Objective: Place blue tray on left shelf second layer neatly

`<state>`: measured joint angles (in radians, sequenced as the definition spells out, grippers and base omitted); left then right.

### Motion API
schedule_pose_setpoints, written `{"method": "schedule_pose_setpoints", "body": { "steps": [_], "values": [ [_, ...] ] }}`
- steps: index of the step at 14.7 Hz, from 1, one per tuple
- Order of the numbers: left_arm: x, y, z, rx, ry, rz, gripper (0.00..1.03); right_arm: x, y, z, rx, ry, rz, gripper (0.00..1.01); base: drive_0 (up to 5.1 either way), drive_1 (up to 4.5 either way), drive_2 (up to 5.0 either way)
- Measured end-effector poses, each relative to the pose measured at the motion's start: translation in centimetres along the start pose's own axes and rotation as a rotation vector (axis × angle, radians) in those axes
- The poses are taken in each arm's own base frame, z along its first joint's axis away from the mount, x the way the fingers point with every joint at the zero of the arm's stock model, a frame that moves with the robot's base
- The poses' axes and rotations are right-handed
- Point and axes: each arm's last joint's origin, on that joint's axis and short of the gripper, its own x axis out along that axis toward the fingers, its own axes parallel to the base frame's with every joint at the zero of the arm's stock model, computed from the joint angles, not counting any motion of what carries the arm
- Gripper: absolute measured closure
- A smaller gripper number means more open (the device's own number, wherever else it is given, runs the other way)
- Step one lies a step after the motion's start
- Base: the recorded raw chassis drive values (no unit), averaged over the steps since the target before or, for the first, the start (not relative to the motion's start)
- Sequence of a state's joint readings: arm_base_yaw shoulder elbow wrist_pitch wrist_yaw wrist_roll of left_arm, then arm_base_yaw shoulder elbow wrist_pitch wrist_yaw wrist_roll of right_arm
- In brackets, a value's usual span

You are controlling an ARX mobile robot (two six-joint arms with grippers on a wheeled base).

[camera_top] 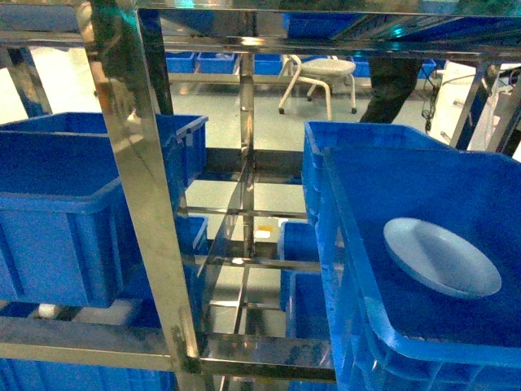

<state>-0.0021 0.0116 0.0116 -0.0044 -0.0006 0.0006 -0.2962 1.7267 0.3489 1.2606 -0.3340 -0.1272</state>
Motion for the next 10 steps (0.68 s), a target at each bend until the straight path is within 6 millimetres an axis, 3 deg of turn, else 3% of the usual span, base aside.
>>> {"method": "schedule_pose_setpoints", "body": {
  "steps": [3,6,10],
  "values": [
    [0.0,0.0,0.0,0.0,0.0,0.0,0.05,-2.7,0.5,1.2,0.023,-0.015,-0.006,0.03,0.0,0.0,0.0],
    [0.0,0.0,0.0,0.0,0.0,0.0,0.05,-5.9,2.3,1.7,0.038,-0.009,0.031,0.03,0.0,0.0,0.0],
    [0.0,0.0,0.0,0.0,0.0,0.0,0.05,-8.4,3.8,2.8,0.059,-0.017,0.07,0.03,0.0,0.0,0.0]
  ]
}}
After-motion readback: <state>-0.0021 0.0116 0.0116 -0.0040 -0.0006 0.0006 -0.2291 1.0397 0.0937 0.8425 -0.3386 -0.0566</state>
